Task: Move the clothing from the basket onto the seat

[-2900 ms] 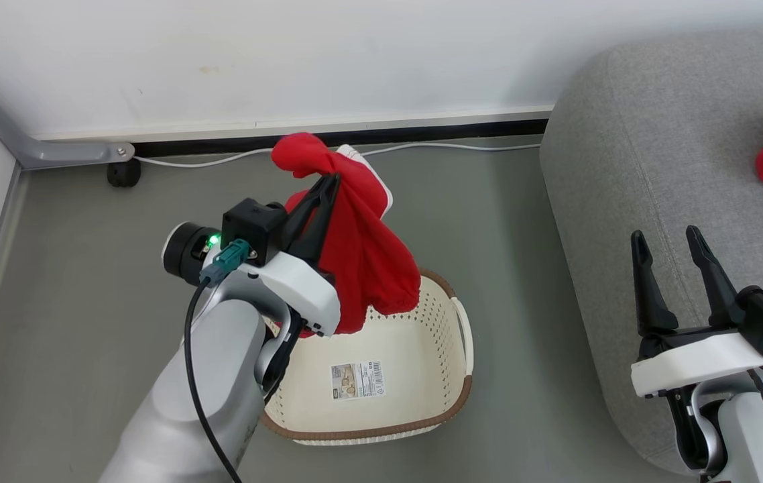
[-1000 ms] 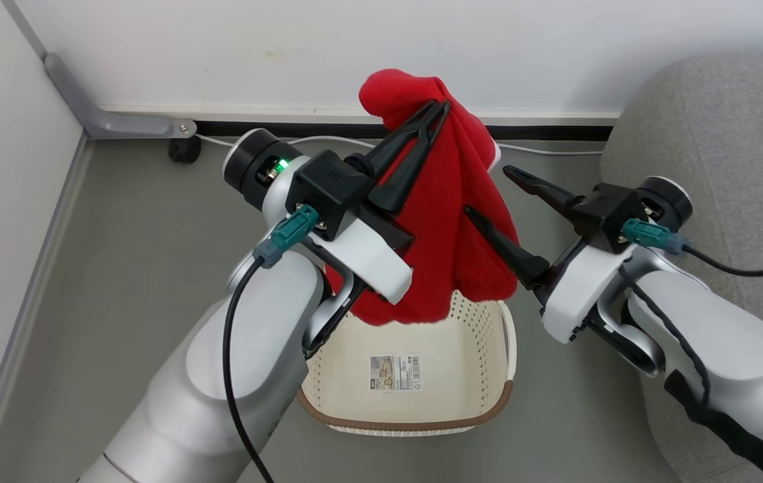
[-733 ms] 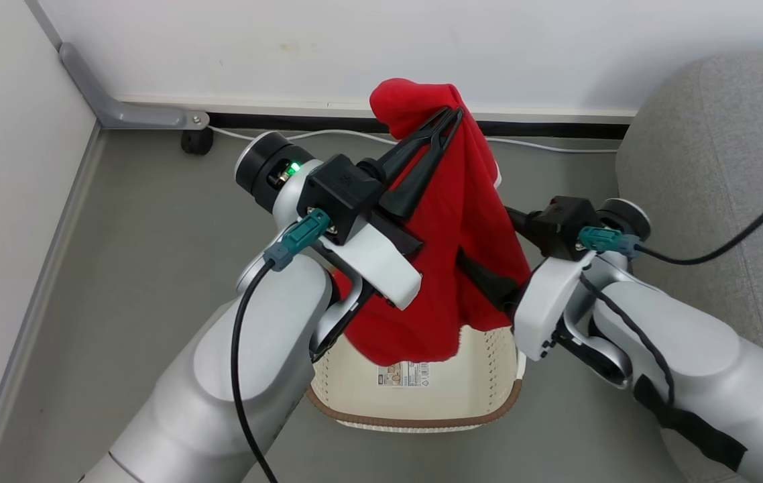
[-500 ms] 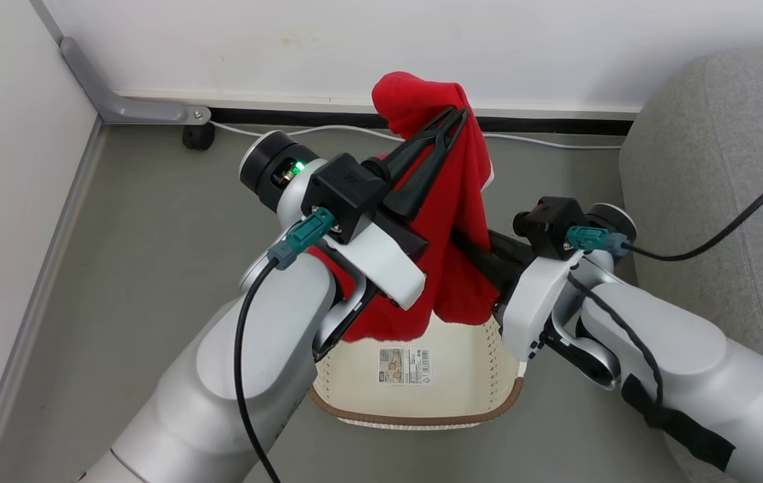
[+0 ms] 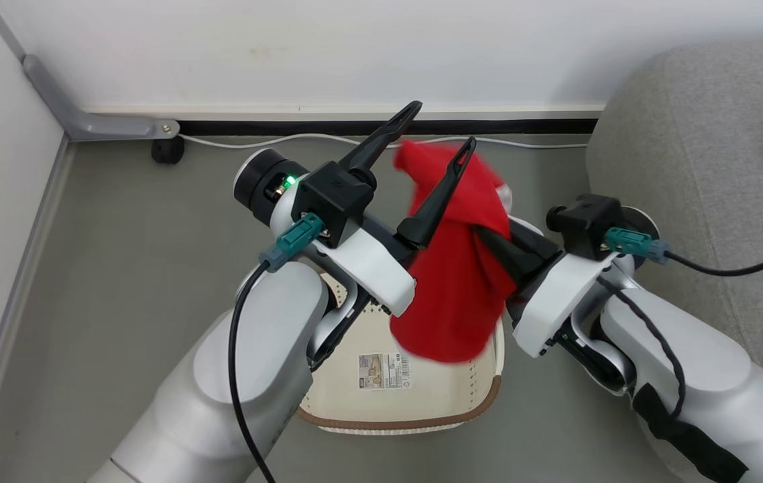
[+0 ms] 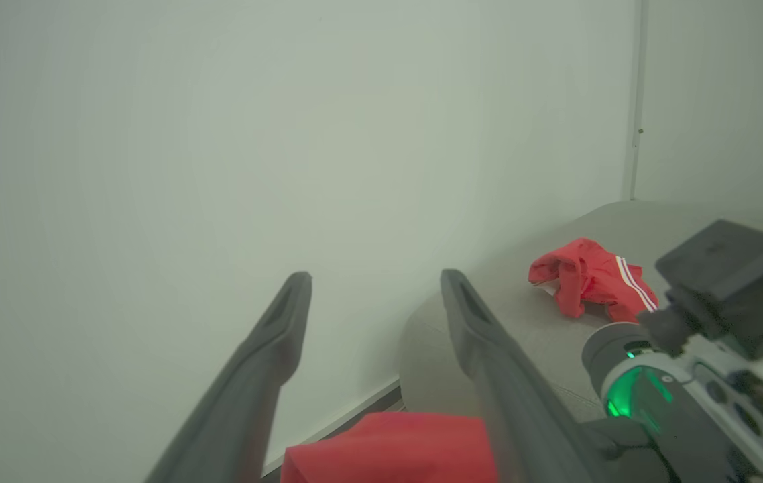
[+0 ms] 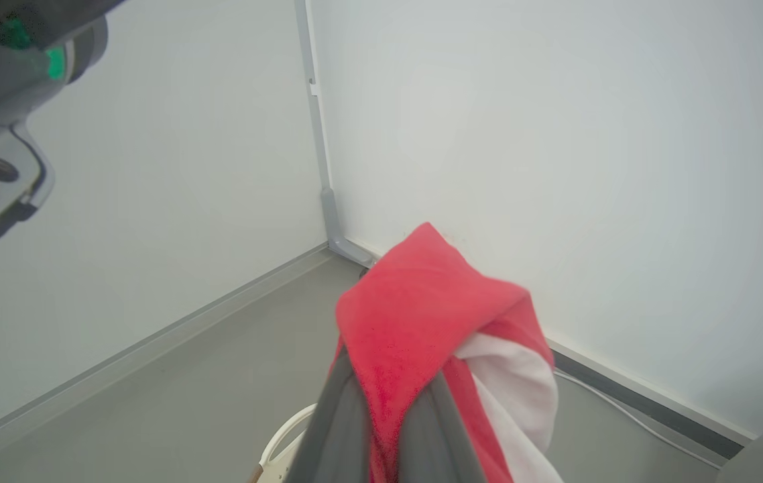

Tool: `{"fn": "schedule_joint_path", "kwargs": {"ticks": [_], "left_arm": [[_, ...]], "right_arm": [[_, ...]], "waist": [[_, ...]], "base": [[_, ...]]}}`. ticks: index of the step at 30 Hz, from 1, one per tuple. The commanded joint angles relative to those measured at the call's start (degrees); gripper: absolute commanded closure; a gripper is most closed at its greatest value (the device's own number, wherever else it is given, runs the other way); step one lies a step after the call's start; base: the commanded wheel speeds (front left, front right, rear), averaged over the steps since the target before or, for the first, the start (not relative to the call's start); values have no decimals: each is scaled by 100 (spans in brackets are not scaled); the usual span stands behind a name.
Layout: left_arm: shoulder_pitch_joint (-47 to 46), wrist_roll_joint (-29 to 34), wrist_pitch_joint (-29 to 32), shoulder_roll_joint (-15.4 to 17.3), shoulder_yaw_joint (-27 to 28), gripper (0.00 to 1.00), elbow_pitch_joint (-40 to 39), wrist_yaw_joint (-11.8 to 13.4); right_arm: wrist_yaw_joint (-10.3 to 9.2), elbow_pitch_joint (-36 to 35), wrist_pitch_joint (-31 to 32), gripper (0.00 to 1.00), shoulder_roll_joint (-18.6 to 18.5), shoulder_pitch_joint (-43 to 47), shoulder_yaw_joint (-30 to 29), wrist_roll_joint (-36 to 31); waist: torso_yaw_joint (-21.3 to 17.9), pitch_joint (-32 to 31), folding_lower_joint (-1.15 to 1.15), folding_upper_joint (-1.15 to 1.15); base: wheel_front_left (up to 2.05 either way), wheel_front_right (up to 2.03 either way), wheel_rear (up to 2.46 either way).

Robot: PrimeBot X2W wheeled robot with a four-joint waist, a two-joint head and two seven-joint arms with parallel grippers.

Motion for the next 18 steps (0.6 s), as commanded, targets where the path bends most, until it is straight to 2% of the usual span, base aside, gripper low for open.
{"fn": "schedule_joint_path", "kwargs": {"ticks": [1,10,12,18], "left_arm": [[-44,23,-32,70,218,0,-97,0],[231,153,-33,79,337,0,-17,-153],[331,187,-33,99,386,0,-5,-203],[494,193,-33,104,408,0,33,-275]], "right_arm": [[17,-193,-35,100,-12,187,-262,-89],[17,-514,-35,100,-39,637,-1329,-494],[17,-609,-35,100,-54,766,-1770,-599],[17,-777,-36,100,-69,968,-2342,-805]], "waist": [[-77,-26,0,0],[-450,-76,0,0],[-652,-86,0,0],[-1059,-134,0,0]], "base": [[0,0,0],[0,0,0],[0,0,0],[0,0,0]]}}
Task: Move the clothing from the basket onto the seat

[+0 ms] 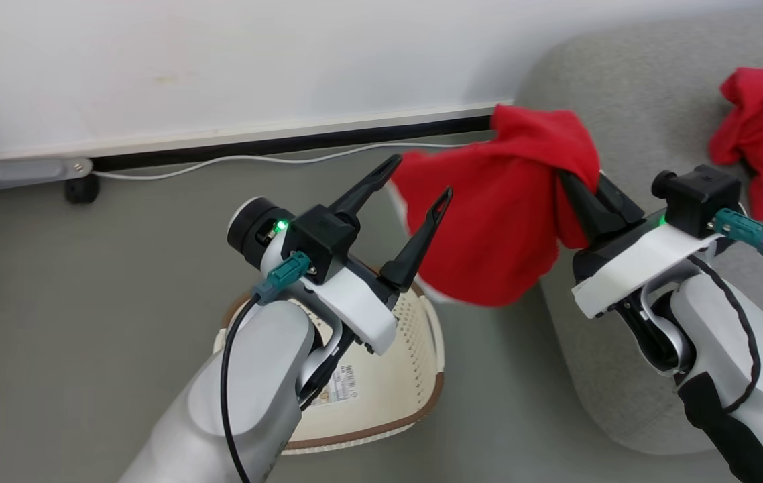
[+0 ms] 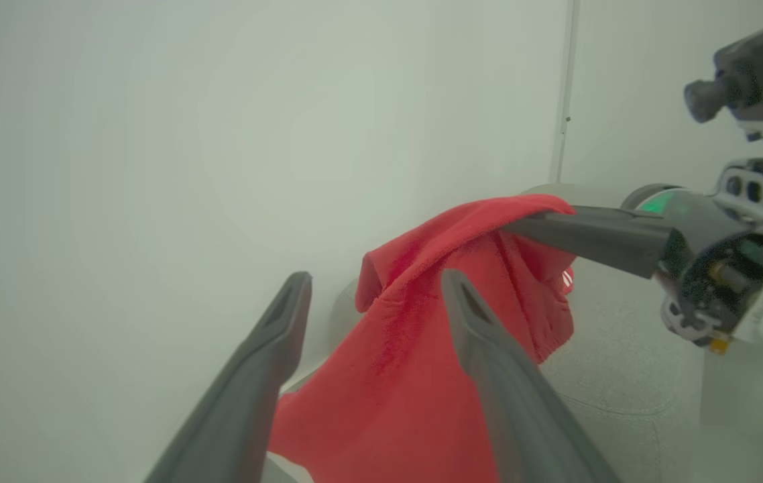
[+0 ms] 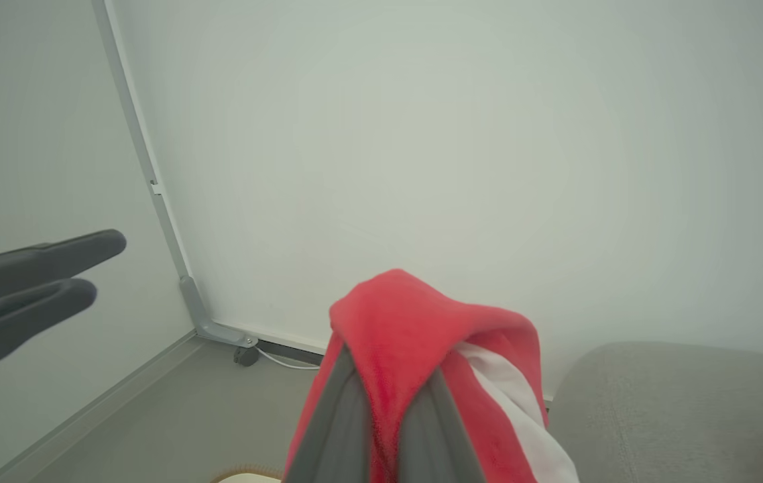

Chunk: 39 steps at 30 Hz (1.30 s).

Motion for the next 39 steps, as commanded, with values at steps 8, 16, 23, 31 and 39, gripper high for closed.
{"fn": "schedule_joint_path", "kwargs": {"ticks": [8,16,23,31,39], "left_arm": [[205,3,-33,79,163,0,-84,-68],[348,-4,-33,131,98,0,-193,-77],[507,-60,-33,198,48,0,-305,-78],[530,-44,-34,244,-46,0,-427,-78],[507,-42,-34,286,-155,0,-547,-79]], "right_arm": [[17,-364,-36,100,-38,399,-569,-218],[17,-664,-36,100,-73,594,-1142,-420],[17,-918,-36,100,-57,749,-1478,-578],[17,-1150,-36,100,-2,918,-1902,-723],[17,-1430,-36,100,150,899,-3038,-1276]], "waist": [[-859,-140,0,0],[-1459,-95,0,0],[-1940,-48,0,0],[-2305,113,0,0],[-2346,408,0,0]], "base": [[0,0,0],[0,0,0],[0,0,0],[0,0,0],[0,0,0]]}}
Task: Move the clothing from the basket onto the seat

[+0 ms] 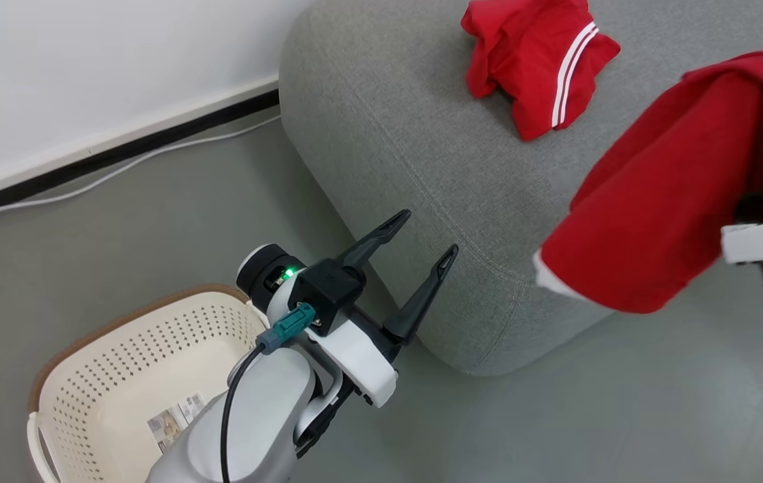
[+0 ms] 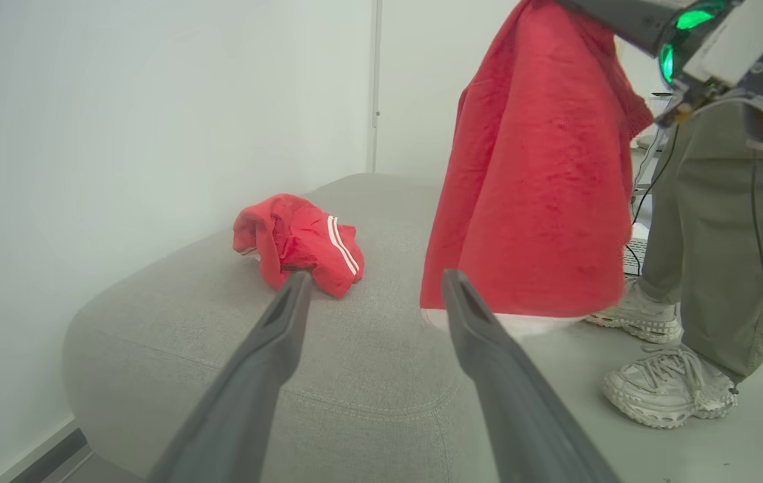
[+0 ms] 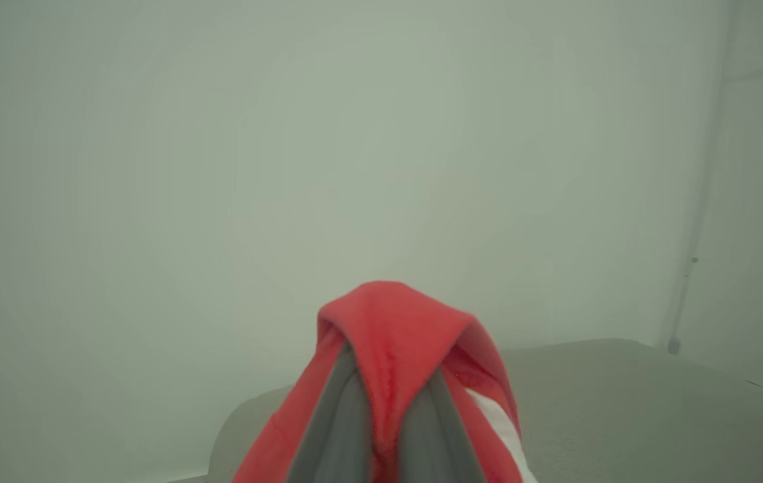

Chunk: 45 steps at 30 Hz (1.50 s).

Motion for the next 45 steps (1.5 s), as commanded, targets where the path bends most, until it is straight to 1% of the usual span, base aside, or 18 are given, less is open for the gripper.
{"fn": "schedule_joint_path", "kwargs": {"ticks": [1,3,6,13,19,24,28,31,34,37,40,43,45], "left_arm": [[-112,11,-34,61,147,0,-169,-5],[-135,3,-34,87,118,0,-196,-5],[-204,14,-34,129,63,0,-259,-5],[-458,54,-34,279,-243,0,-443,-5],[-771,93,-34,332,-478,0,-598,-5],[-1014,87,-34,348,-727,0,-754,-5],[-1139,53,-34,360,-833,0,-837,-5],[-1186,43,-34,371,-865,0,-879,-5],[-1196,45,-34,401,-849,0,-915,-5],[-1205,64,-34,420,-837,0,-945,-5],[-1210,69,-34,390,-840,0,-978,-5],[-1197,72,-34,363,-853,0,-990,-5],[-1175,71,-34,367,-850,0,-979,-5]], "right_arm": [[17,-196,-35,100,-56,-39,-17,-88],[17,-246,-35,100,-44,-115,-327,-330],[17,-325,-35,100,42,-251,-808,-522],[17,-254,-35,100,28,-766,-1570,-765],[17,27,-35,100,-195,-1348,-2157,-940],[17,156,-35,100,-407,-1908,-2875,-1255],[17,384,-35,100,-679,-2364,-3176,-1582],[17,648,-35,100,-931,-2738,-3404,-1882],[17,879,-35,100,-1064,-3172,-3741,-2212],[17,1200,-35,100,-1118,-3655,-4318,-2600],[17,1480,-35,100,-1260,-4080,-4847,-3065],[17,1790,-35,100,-1432,-4417,-5102,-3466],[17,2020,-35,100,-1408,-4630,-5214,-3625]], "waist": [[12,87,0,0],[41,218,0,0],[114,467,0,0],[362,1142,0,0],[656,1714,0,0],[954,2110,0,0],[1181,2349,0,0],[1351,2506,0,0],[1494,2655,0,0],[1635,2803,0,0],[1806,2926,0,0],[1970,3036,0,0],[2041,3110,0,0]], "base": [[0,0,0],[0,0,0],[0,0,0],[0,0,0],[0,0,0],[0,0,0],[0,0,0],[0,0,0],[0,0,0],[0,0,0],[0,0,0],[0,0,0],[0,0,0]]}}
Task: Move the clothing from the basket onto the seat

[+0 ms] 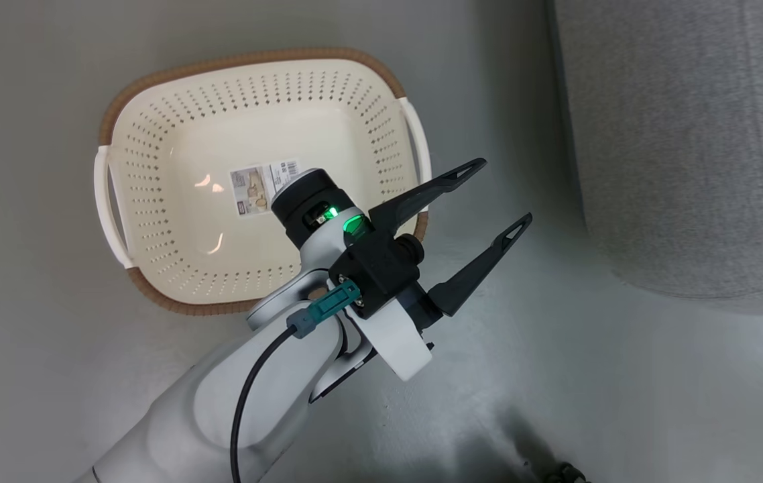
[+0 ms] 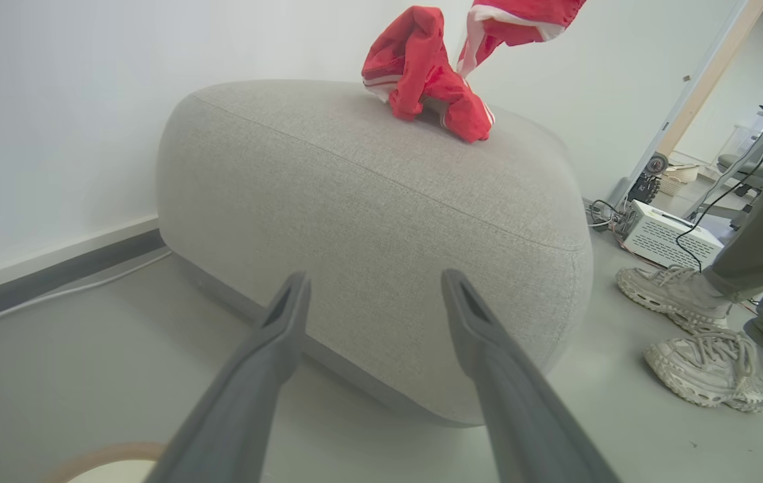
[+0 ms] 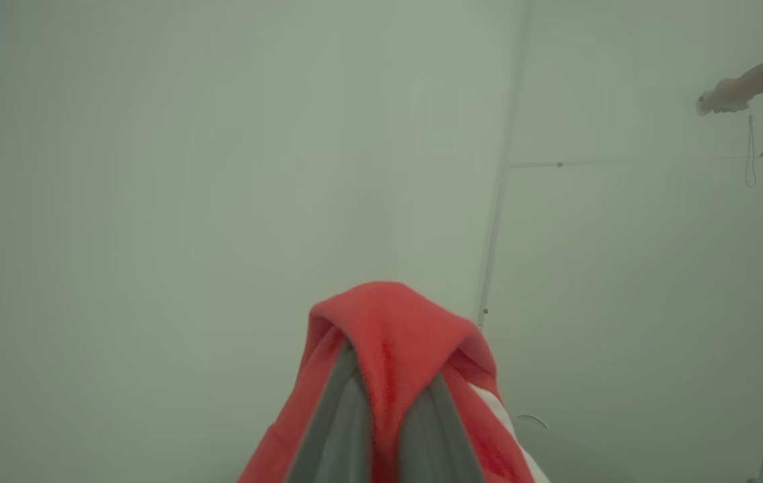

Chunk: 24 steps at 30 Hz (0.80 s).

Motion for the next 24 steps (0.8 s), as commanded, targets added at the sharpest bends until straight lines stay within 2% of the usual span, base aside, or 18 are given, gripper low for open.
{"fn": "schedule_joint_path", "kwargs": {"ticks": [1,5,10,19,24], "left_arm": [[-78,22,-29,12,124,0,-157,-6],[-80,37,-29,-5,141,0,-166,-6],[-129,68,-29,-55,209,0,-187,-7],[-140,58,-29,-175,282,0,-180,-7],[-112,39,-29,-230,313,0,-199,-7]], "right_arm": [[17,-30,-30,100,-127,-106,-8,-120],[17,536,-30,100,-10,-449,271,-83],[17,1048,-30,100,99,-505,1151,548],[17,1123,-30,100,551,587,2150,1560],[17,1169,-30,100,591,1208,2624,2133]], "waist": [[115,135,0,0],[227,279,0,0],[334,382,0,0],[427,274,0,0],[485,116,0,0]], "base": [[0,0,0],[0,0,0],[0,0,0],[0,0,0],[0,0,0]]}}
